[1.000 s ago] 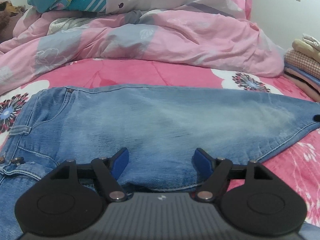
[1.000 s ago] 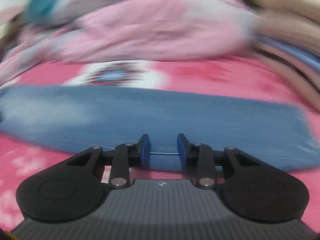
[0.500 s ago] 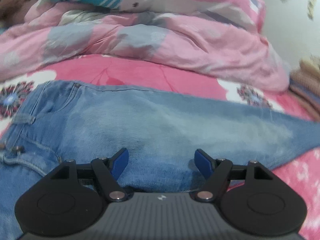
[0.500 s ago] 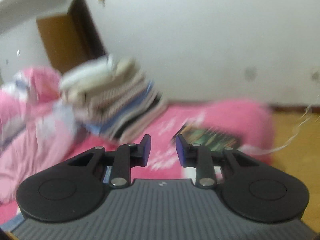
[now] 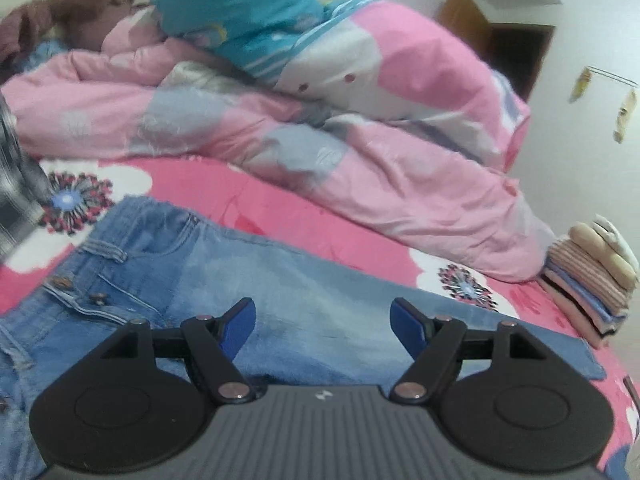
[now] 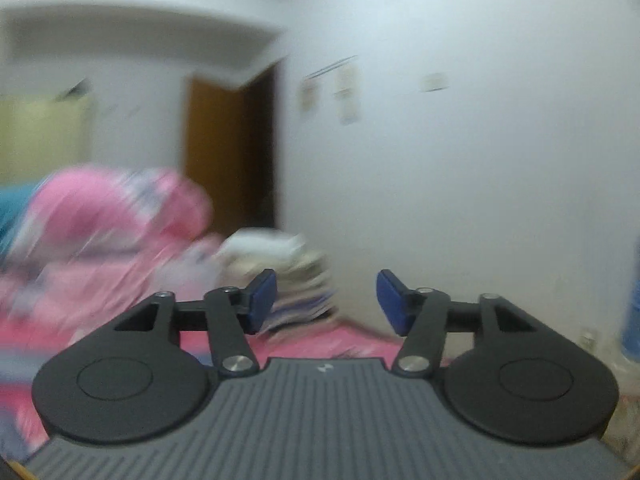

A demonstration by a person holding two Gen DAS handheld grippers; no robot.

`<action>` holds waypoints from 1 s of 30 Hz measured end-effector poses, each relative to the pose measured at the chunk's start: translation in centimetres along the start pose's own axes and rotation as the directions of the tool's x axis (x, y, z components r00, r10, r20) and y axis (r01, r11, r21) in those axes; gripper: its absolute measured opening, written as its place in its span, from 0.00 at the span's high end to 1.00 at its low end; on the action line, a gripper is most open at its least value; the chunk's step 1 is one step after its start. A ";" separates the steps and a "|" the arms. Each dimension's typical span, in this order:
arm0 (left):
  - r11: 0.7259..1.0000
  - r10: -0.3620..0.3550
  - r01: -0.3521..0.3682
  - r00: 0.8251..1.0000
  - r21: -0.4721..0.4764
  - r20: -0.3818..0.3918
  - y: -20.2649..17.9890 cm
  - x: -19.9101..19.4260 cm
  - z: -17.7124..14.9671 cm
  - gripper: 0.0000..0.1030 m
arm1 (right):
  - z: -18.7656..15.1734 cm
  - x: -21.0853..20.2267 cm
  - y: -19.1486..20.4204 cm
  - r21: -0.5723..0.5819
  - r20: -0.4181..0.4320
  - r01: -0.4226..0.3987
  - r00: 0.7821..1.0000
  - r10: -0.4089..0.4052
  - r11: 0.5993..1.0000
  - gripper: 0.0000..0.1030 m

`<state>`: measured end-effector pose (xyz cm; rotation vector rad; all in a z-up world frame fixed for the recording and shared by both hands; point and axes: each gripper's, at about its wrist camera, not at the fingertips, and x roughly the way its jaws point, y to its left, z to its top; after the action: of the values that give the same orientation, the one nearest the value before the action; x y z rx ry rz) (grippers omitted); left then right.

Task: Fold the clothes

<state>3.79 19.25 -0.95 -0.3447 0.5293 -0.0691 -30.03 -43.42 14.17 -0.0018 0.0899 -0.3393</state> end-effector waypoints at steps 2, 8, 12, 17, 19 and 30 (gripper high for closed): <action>1.000 -0.010 0.010 1.000 0.028 0.002 -0.6 -1.4 -0.3 0.24 | -3.0 1.4 3.4 -0.033 -0.071 -0.109 0.992 0.107 0.993 0.44; 0.985 -0.072 0.080 0.995 0.152 -0.062 -3.9 -3.3 -2.7 0.23 | -11.8 8.5 13.5 0.152 -0.272 -0.450 0.837 0.475 0.880 0.44; 0.953 -0.129 0.159 0.983 0.257 -0.127 -6.7 -3.8 -4.8 0.23 | -14.1 11.0 17.4 0.264 -0.323 -0.491 0.766 0.556 0.830 0.44; 0.875 -0.192 0.281 0.949 0.393 -0.252 -10.4 -2.4 -6.4 0.23 | -14.8 12.4 18.2 0.251 -0.376 -0.404 0.797 0.473 0.880 0.44; 0.826 -0.192 0.334 0.924 0.454 -0.331 -11.8 -1.2 -6.6 0.23 | -15.1 12.2 17.4 0.265 -0.384 -0.369 0.807 0.449 0.891 0.44; 0.340 -0.193 0.728 0.673 0.595 -0.714 -17.0 1.9 -10.3 0.40 | -17.0 13.9 14.4 0.320 -0.442 -0.228 0.823 0.358 0.920 0.43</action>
<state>0.62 -0.15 -4.41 0.5876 0.8627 -1.0627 -13.73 -34.21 -4.21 0.3559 0.5527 -0.0271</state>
